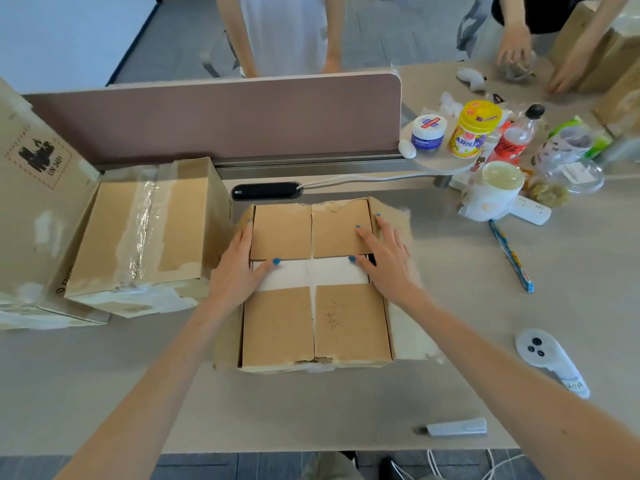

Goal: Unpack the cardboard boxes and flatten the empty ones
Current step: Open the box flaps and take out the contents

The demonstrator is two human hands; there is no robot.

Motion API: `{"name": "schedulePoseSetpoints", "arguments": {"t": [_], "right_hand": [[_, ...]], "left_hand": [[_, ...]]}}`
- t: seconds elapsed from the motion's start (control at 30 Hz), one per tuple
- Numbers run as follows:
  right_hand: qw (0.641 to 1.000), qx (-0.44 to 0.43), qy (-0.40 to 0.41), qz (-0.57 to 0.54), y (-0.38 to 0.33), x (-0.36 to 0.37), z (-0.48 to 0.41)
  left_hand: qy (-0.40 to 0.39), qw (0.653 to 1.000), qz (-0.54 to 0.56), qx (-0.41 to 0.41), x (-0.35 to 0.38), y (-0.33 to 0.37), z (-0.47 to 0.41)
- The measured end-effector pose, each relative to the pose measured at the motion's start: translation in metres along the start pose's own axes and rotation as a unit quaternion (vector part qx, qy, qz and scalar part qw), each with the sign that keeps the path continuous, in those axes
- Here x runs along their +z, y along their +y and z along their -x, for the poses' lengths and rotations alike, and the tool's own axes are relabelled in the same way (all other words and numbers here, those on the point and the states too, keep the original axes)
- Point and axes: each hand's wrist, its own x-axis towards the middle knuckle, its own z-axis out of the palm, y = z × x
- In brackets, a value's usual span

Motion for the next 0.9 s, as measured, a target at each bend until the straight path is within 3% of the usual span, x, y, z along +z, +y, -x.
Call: {"name": "schedulePoseSetpoints", "arguments": {"t": [0.07,0.17,0.33,0.57,0.77,0.9], "right_hand": [[0.99,-0.094,0.053,0.088,0.0,0.001,-0.006],[0.963,-0.186,0.059,0.187,0.001,0.001,-0.016],[0.927,-0.278,0.088,0.237,0.0,-0.004,-0.019],[0.936,-0.271,0.149,0.166,-0.023,-0.032,-0.035],[0.929,-0.228,0.256,0.137,-0.056,-0.058,-0.087],[0.939,-0.172,0.249,0.165,-0.056,-0.055,-0.128]], "left_hand": [[0.052,0.99,-0.096,0.094,-0.005,-0.002,-0.002],[0.081,0.95,-0.19,0.233,-0.008,-0.005,-0.01],[0.12,0.89,-0.234,0.371,-0.016,0.002,-0.013],[0.182,0.907,-0.141,0.352,-0.043,0.024,-0.02],[0.275,0.908,-0.089,0.303,-0.066,0.055,-0.068],[0.303,0.912,-0.091,0.262,-0.065,0.061,-0.111]]}}
